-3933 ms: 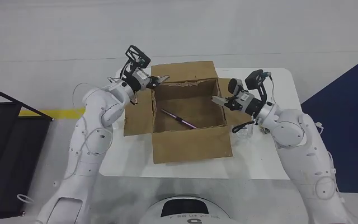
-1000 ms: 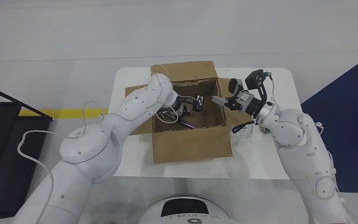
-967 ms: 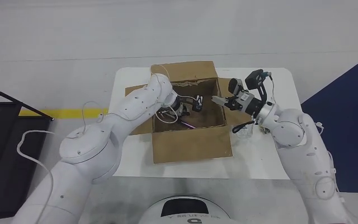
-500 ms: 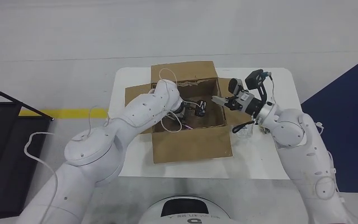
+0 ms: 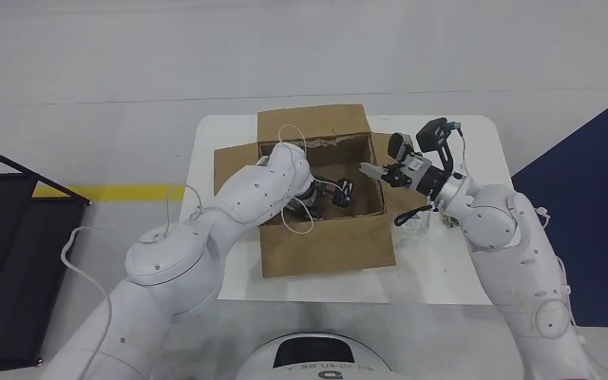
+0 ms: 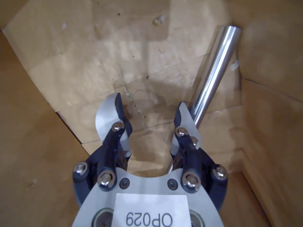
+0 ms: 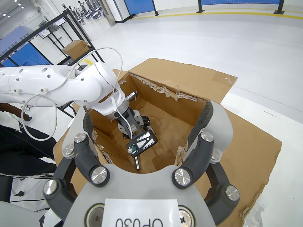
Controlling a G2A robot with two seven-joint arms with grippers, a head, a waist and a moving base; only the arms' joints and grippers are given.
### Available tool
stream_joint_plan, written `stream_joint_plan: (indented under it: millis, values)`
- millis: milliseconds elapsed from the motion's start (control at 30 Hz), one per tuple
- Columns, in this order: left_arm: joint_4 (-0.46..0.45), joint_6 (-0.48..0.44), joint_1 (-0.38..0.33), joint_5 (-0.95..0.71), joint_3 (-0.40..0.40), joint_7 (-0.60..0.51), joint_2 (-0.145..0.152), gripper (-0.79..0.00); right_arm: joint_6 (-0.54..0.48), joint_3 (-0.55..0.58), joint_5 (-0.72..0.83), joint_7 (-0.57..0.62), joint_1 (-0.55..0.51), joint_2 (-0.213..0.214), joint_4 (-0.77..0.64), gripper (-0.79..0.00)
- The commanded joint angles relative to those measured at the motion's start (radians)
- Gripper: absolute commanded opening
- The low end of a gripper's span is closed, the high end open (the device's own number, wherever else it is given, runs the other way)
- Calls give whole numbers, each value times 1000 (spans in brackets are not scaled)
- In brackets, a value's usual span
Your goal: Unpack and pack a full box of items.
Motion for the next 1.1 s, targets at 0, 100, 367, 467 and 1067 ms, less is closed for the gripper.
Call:
stream_joint_plan:
  millis: [0, 100, 367, 467, 1067]
  values:
    - [14, -1, -1, 13, 0, 16, -8, -625, 0, 0, 0, 0, 0, 0, 0, 0]
    - [41, -1, -4, 34, 0, 31, -18, -785, 0, 0, 0, 0, 0, 0, 0, 0]
    - [79, -1, -21, 61, -3, 79, -30, -785, 0, 0, 0, 0, 0, 0, 0, 0]
    - [75, 0, -26, 67, -6, 107, -28, -785, 0, 0, 0, 0, 0, 0, 0, 0]
    - [-36, 8, -35, 67, -62, 193, 56, -785, 0, 0, 0, 0, 0, 0, 0, 0]
